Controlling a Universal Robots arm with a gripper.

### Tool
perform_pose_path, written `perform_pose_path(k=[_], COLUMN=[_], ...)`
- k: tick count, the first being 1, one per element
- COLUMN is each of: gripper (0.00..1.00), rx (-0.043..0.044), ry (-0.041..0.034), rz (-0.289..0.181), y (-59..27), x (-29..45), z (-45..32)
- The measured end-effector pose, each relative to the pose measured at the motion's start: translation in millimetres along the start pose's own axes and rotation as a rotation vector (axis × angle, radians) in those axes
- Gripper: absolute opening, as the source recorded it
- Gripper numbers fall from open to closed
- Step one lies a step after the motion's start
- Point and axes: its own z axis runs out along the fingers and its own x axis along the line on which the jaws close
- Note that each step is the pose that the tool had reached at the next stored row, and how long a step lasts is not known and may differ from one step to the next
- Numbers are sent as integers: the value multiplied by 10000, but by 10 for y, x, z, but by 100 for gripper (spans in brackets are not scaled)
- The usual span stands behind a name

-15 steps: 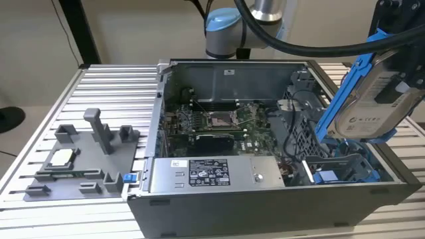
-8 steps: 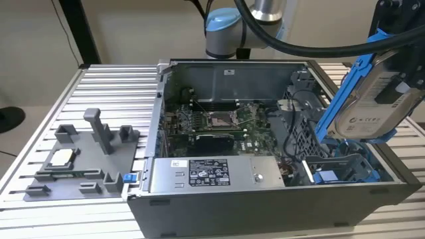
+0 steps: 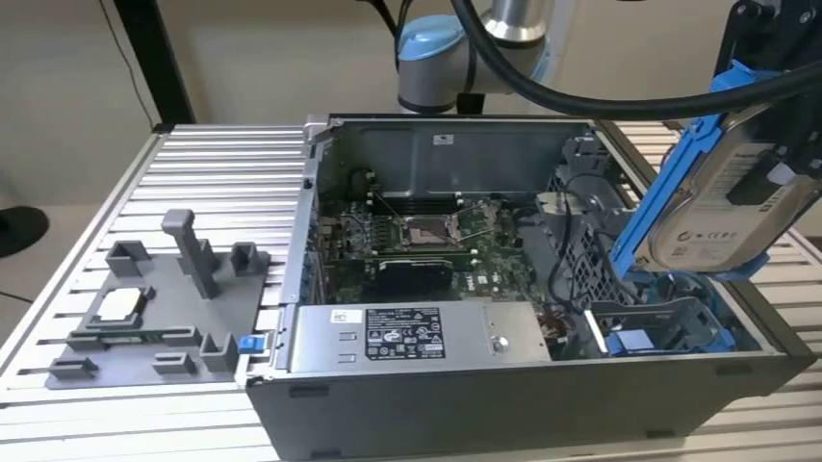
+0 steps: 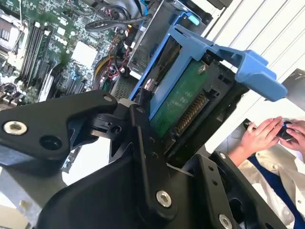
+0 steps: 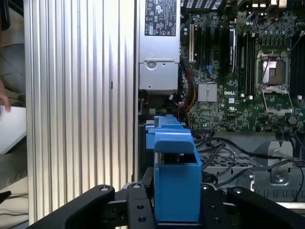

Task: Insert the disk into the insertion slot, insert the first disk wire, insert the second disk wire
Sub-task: 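Insert the disk into the insertion slot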

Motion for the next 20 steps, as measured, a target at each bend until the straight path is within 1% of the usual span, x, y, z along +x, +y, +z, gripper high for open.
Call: perform_pose_path(k=[4,13,20], gripper=[0,0,0], rx=[0,0,0], ry=[3,2,3], rz=[1,0,0], y=[-4,-24,-40], x=[14,18,17], z=[25,127,168])
